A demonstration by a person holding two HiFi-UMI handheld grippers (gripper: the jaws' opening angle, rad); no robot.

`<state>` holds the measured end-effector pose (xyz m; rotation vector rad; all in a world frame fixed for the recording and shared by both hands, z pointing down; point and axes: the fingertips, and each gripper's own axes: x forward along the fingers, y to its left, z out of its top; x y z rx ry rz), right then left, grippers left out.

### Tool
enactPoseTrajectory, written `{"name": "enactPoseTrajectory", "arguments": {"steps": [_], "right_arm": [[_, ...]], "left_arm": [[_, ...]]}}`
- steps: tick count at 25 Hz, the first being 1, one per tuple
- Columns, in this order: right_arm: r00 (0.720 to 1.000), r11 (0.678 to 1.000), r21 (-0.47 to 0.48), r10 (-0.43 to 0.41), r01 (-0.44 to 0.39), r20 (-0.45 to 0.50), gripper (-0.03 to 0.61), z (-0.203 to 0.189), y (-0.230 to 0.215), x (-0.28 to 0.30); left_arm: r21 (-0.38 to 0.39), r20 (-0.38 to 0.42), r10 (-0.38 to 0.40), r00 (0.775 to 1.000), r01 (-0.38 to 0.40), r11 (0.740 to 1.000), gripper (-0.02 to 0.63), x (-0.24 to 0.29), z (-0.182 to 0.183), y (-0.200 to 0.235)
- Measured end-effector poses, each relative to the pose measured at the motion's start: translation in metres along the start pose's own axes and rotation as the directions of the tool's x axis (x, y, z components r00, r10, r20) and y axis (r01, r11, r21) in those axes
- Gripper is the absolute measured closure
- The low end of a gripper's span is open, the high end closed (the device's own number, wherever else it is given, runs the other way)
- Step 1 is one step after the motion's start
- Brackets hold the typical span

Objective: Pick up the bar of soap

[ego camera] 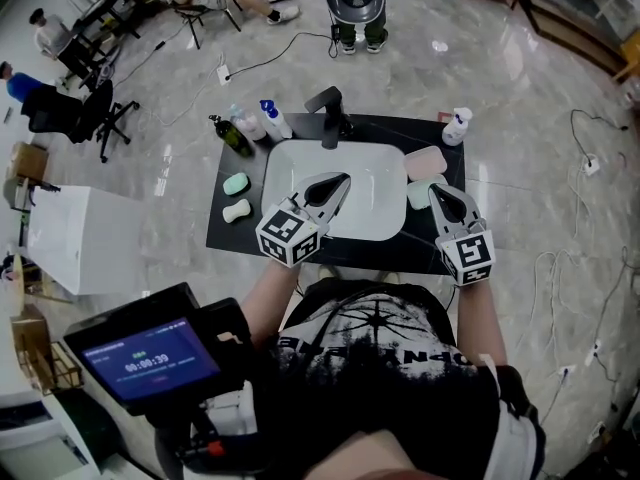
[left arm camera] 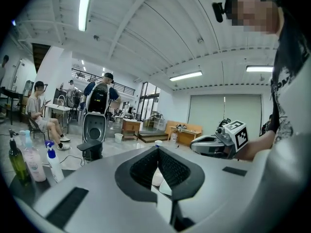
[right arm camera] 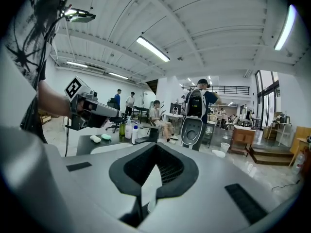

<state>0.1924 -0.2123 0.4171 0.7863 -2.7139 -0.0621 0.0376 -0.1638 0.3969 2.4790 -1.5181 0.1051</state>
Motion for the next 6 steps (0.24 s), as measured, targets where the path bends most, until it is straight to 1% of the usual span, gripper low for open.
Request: {"name": "enactPoseTrajectory", "arguments": {"steps": [6], "right_arm": [[1.000, 1.000, -0.012, 0.016, -0.017, -0.019, 0.566, -0.0020, -0.0001, 0.0003]], "left_arm": [[-0.014, 0.013, -0.007, 1.000, 0.008, 1.000, 0.603, 0.0013, 0.0003, -0.0022]]}}
